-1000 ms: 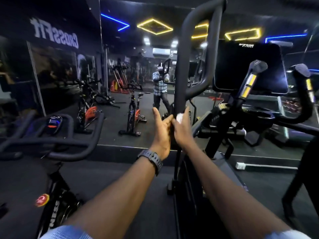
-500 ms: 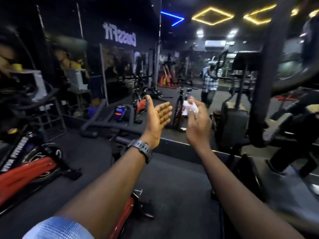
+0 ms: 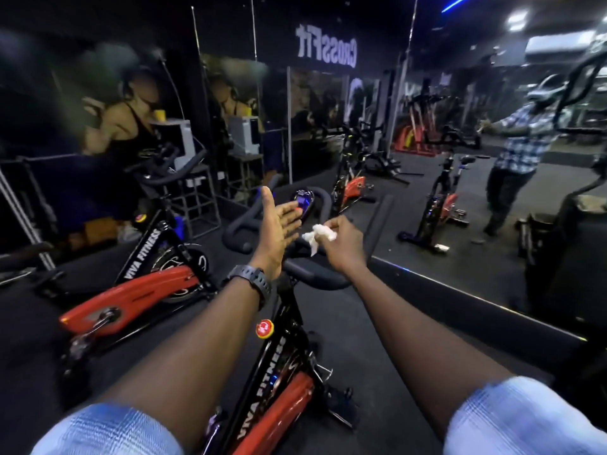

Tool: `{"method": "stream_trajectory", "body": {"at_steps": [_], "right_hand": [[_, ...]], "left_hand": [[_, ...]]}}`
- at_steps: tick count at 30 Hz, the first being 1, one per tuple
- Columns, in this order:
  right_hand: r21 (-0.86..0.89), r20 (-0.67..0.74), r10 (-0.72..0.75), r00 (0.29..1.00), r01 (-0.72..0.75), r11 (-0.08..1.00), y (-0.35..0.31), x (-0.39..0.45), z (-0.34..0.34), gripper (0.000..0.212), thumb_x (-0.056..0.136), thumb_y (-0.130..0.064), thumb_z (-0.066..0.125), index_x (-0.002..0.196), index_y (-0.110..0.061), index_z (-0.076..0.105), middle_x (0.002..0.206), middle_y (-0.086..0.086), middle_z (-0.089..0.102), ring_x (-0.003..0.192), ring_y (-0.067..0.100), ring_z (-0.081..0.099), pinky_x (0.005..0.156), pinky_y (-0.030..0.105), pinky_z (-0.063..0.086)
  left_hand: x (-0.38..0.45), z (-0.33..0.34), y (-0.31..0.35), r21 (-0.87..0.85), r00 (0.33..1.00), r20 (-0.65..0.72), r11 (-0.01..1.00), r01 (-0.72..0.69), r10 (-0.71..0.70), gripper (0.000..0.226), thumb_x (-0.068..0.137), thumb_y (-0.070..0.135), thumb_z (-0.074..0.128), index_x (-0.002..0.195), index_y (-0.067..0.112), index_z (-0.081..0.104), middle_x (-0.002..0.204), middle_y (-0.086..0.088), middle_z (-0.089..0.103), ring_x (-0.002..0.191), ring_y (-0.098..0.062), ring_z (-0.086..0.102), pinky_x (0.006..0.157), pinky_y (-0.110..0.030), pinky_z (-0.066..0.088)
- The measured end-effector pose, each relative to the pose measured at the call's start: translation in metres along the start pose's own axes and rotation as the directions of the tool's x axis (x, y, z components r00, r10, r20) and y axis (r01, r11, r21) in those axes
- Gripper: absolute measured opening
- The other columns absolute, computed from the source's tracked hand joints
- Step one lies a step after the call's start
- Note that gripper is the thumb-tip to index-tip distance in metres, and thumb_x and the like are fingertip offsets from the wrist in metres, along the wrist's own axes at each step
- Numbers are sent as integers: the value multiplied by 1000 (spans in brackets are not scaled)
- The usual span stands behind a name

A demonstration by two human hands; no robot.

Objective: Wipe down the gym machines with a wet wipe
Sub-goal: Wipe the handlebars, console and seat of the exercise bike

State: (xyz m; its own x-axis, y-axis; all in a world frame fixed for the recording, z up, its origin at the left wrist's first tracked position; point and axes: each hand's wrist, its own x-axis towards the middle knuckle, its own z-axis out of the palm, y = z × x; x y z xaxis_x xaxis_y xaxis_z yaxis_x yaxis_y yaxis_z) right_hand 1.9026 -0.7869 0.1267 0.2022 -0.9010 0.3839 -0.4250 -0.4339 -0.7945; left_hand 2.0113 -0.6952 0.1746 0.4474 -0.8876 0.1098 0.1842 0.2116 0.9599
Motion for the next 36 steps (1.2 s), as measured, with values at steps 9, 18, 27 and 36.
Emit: {"method": "stream_trajectory", "body": {"at_steps": [9, 18, 27, 36], "right_hand": [[-297, 296, -136, 945, 226, 928, 46, 6, 73, 22, 94, -34, 55, 108, -18, 60, 103, 16, 69, 97, 38, 64, 73, 40, 50], [-382, 355, -575, 737, 676, 631, 103, -24, 77, 44, 98, -32, 41, 136, -17, 56, 141, 2, 56, 129, 23, 54, 102, 40, 48], [-505, 469, -502, 726, 687, 523, 86, -20, 98, 57, 92, -24, 47, 148, -14, 40, 150, 6, 41, 129, 31, 47, 95, 42, 45], [-535, 318, -222, 922, 368, 761, 66, -3, 122, 47, 94, -23, 51, 137, -4, 47, 106, 14, 60, 88, 36, 59, 70, 43, 45]], "left_hand": [[51, -12, -79, 126, 980, -179, 986, 110, -86, 84, 100, 66, 16, 128, 3, 64, 131, -12, 65, 121, -20, 60, 88, -23, 45], [69, -29, -108, 91, 978, -207, 995, 45, -25, 76, 80, 81, 19, 100, 26, 68, 117, 2, 70, 117, -13, 62, 107, -30, 42], [87, -47, -116, 99, 979, -199, 993, 63, -42, 71, 102, 63, 13, 105, 21, 69, 111, 7, 71, 111, -8, 63, 95, -24, 46], [116, -33, -119, 99, 997, -2, 993, 71, -71, 90, 84, 87, 18, 105, 19, 73, 118, 0, 73, 116, -15, 64, 106, -33, 43]]}}
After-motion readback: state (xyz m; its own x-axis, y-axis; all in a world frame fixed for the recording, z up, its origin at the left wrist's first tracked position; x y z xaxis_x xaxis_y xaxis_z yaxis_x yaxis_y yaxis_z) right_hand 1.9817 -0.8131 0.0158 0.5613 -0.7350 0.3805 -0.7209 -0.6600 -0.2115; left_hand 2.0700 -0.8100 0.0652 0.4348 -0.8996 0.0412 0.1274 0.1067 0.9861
